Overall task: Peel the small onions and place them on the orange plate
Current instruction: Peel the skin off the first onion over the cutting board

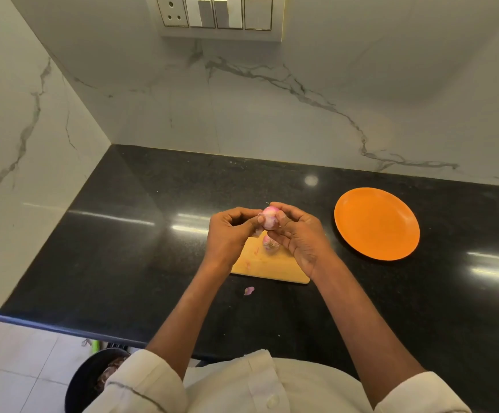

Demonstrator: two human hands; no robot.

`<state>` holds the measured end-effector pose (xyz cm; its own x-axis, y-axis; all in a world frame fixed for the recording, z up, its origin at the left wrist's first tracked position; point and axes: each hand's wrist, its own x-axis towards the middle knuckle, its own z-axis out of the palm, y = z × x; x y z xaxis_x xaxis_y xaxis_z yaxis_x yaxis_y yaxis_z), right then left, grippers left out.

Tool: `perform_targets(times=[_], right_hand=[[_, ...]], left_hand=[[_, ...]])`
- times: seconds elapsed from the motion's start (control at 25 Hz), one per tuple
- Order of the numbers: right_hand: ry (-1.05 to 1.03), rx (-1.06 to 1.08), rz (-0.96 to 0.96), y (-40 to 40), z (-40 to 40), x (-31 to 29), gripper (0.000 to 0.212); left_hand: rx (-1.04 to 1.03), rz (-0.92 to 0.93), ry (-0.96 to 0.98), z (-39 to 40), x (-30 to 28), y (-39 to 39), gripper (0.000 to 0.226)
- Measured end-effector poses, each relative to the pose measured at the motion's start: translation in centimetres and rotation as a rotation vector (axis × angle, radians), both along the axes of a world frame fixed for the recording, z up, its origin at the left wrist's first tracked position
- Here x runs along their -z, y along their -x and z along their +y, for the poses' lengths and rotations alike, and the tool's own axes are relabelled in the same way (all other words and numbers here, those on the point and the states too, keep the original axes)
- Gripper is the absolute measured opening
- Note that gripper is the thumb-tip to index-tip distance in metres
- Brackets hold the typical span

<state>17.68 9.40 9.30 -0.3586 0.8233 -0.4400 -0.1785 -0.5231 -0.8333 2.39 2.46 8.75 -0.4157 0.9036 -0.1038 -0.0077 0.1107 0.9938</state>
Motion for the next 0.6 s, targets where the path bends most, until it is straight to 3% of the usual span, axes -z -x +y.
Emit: perform_targets(times=[0.08,0.2,0.32,0.44,0.6], right_hand=[[-0.003,-0.006,-0.006,0.0,0.2,-0.1,0.026],[-0.043,-0.013,-0.053,0.3,0.4,-0.3,0.026],[-0.08,-0.02,-0.092,0.8,0.7,-0.4,0.025],[-0.049,0.01,-0.049,1.2,0.8,-0.3,0.025],[0.009,0.092,0.009,0.8,1.0,-0.2,0.025]], left_hand=[[0.052,0.07,-0.025,0.2,0.0,0.6,0.013],[0.137,0.342,-0.061,0.9,-0.1,1.2,0.012],[0.116,0.429,-0.075,1.8,-0.1,1.1,0.008],[0.094,0.371,-0.078,2.5,0.0,1.6,0.003],[0.182,0.087,-0.088,2.6,0.3,2.5,0.016]])
